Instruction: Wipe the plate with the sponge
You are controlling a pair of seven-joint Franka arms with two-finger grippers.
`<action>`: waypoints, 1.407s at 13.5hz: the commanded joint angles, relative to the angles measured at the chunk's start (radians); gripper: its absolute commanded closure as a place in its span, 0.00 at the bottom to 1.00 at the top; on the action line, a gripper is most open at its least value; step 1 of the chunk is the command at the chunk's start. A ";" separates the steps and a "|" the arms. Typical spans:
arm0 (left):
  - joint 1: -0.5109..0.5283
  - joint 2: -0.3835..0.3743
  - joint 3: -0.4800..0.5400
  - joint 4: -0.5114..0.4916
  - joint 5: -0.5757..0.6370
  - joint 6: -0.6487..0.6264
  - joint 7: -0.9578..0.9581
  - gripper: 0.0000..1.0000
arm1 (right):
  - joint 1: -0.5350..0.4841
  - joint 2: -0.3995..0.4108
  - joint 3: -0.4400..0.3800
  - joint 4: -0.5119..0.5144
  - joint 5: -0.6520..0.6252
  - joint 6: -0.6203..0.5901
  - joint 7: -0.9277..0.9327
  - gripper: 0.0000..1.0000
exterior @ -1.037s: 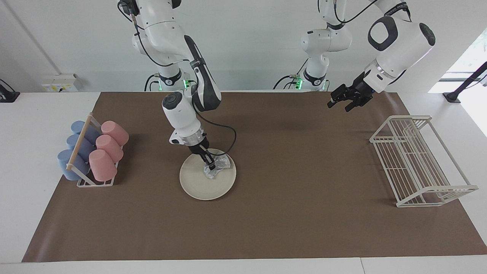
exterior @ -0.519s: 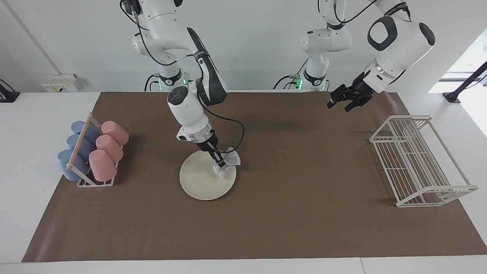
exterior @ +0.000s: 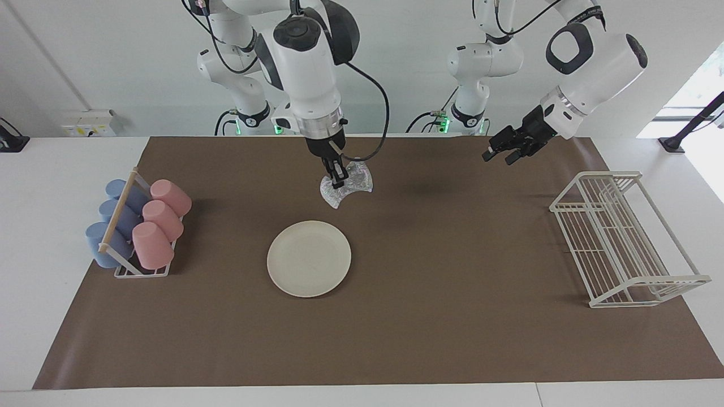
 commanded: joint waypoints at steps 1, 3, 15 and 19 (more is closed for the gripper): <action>-0.008 0.009 -0.002 0.005 -0.164 0.001 -0.028 0.00 | 0.052 0.014 0.005 0.022 -0.030 -0.033 0.134 1.00; -0.010 0.009 -0.002 0.000 -0.305 0.001 -0.027 0.00 | 0.078 0.014 0.007 0.022 -0.027 -0.018 0.192 1.00; -0.232 0.171 -0.002 0.046 -0.688 0.238 0.013 0.00 | 0.155 0.017 0.005 0.019 -0.068 0.052 0.314 1.00; -0.268 0.173 -0.002 0.054 -0.689 0.228 -0.004 0.09 | 0.153 0.019 0.005 0.019 -0.068 0.049 0.312 1.00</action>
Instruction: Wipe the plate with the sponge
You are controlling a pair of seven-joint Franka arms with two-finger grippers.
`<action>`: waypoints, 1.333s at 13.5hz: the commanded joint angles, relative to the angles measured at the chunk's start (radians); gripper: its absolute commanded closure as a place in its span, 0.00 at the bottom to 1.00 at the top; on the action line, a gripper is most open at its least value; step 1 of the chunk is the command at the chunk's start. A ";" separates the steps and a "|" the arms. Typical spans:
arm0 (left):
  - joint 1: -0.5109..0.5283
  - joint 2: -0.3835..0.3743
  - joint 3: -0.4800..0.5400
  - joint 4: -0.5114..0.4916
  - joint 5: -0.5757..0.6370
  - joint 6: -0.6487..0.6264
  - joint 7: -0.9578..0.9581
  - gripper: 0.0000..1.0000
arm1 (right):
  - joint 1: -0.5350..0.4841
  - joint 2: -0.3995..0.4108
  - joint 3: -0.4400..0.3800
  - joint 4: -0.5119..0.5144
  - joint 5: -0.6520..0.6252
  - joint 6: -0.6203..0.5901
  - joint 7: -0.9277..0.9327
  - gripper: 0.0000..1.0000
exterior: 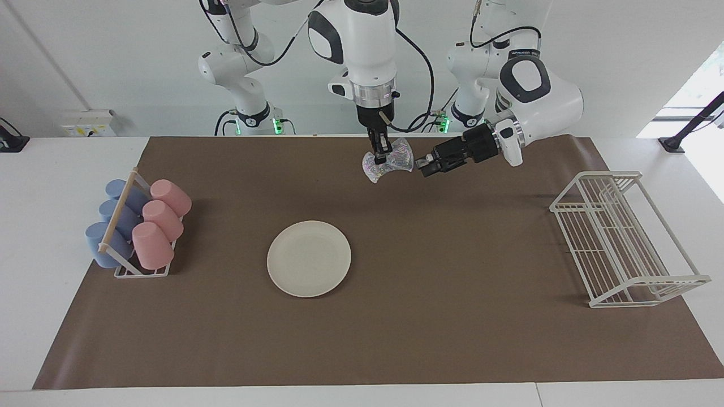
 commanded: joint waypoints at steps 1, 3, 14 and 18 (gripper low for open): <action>-0.029 0.008 0.012 0.016 -0.012 -0.018 -0.008 0.10 | -0.006 0.008 0.003 0.013 -0.023 0.000 0.015 1.00; -0.028 0.007 0.015 0.018 -0.010 -0.066 -0.009 0.20 | -0.006 0.009 0.003 0.013 -0.021 0.000 0.014 1.00; -0.040 -0.008 0.013 0.015 0.001 -0.068 -0.117 1.00 | -0.023 -0.003 -0.002 0.013 0.002 -0.001 -0.002 0.42; -0.029 -0.021 0.015 0.007 0.028 -0.074 -0.123 1.00 | -0.030 -0.027 -0.008 -0.002 0.002 -0.009 -0.119 0.00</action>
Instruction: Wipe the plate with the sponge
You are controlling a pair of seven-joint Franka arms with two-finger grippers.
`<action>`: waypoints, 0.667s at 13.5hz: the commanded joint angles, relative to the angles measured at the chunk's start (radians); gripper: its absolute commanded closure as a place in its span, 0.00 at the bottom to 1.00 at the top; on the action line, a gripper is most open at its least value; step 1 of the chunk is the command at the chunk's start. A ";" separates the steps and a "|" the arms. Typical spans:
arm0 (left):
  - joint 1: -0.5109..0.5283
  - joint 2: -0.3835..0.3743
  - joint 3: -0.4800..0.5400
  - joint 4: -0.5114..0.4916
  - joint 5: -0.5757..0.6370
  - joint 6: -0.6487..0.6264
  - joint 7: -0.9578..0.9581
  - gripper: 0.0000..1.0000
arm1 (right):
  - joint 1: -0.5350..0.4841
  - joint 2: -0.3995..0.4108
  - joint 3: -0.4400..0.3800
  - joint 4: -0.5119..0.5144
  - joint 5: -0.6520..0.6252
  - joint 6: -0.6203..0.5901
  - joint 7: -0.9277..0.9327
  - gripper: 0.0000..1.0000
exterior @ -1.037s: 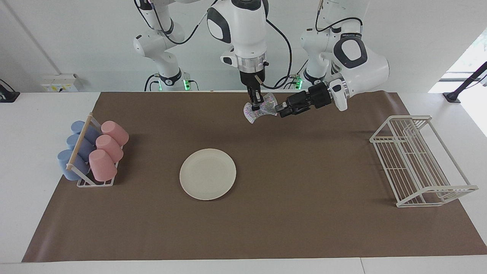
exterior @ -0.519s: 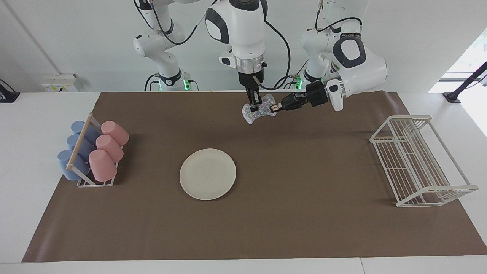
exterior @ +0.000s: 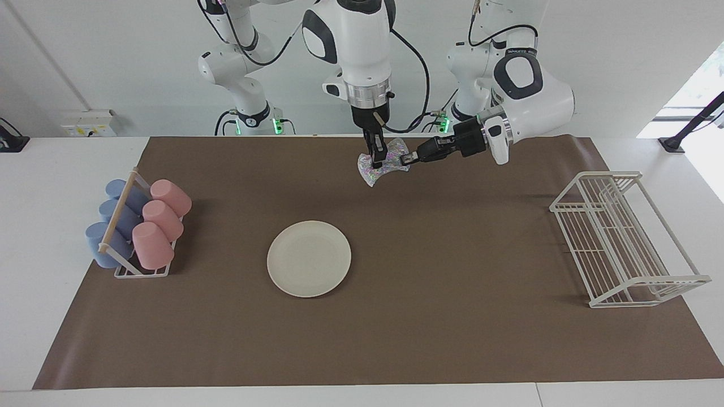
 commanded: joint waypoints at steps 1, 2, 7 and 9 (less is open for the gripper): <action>-0.008 -0.017 0.015 -0.002 0.046 -0.020 -0.033 1.00 | -0.029 -0.025 -0.001 -0.012 0.002 -0.016 -0.133 0.00; -0.006 -0.015 0.015 -0.002 0.074 -0.021 -0.041 1.00 | -0.055 -0.043 -0.001 -0.025 0.002 -0.028 -0.206 0.00; 0.063 -0.008 0.021 0.014 0.224 -0.030 -0.096 1.00 | -0.214 -0.105 -0.001 -0.044 0.002 -0.134 -0.681 0.00; 0.107 0.001 0.021 0.044 0.305 -0.038 -0.136 1.00 | -0.280 -0.120 -0.001 -0.044 0.002 -0.171 -0.899 0.00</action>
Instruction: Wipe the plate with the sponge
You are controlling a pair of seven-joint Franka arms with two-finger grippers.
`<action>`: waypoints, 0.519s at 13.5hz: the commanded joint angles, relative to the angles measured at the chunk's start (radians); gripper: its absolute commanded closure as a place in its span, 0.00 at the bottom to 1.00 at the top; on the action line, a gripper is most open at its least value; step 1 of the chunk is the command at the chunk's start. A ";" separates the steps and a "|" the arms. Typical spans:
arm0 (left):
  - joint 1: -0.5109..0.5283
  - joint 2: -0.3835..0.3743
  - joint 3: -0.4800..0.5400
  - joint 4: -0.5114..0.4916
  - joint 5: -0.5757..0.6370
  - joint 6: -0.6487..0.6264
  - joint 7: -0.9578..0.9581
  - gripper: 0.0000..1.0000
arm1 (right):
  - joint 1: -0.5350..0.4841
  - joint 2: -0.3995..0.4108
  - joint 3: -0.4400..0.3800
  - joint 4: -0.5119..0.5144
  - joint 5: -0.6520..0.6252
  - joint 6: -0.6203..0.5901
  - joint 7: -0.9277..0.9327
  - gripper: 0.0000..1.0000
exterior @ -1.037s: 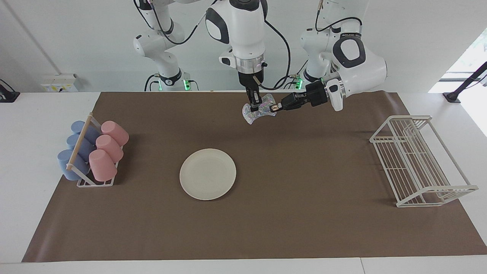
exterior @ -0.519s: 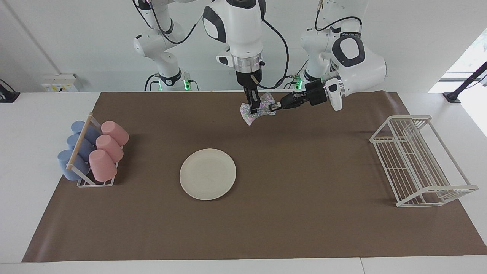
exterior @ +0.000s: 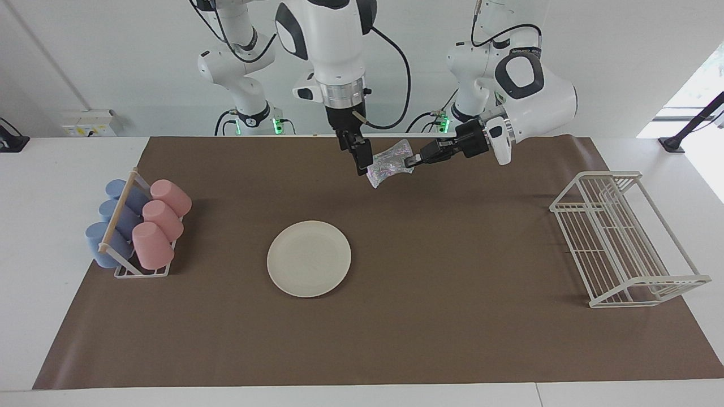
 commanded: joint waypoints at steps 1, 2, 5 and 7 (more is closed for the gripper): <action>0.049 0.017 0.000 0.063 0.146 -0.031 -0.089 1.00 | -0.097 -0.050 0.006 -0.036 0.000 -0.048 -0.314 0.00; 0.050 0.029 0.000 0.084 0.218 -0.035 -0.126 1.00 | -0.137 -0.058 0.006 -0.033 0.000 -0.067 -0.459 0.00; 0.095 0.078 0.001 0.200 0.441 -0.129 -0.196 1.00 | -0.230 -0.098 0.006 -0.041 -0.003 -0.096 -0.811 0.00; 0.111 0.113 0.001 0.283 0.562 -0.220 -0.212 1.00 | -0.237 -0.128 0.003 -0.056 -0.026 -0.107 -0.962 0.00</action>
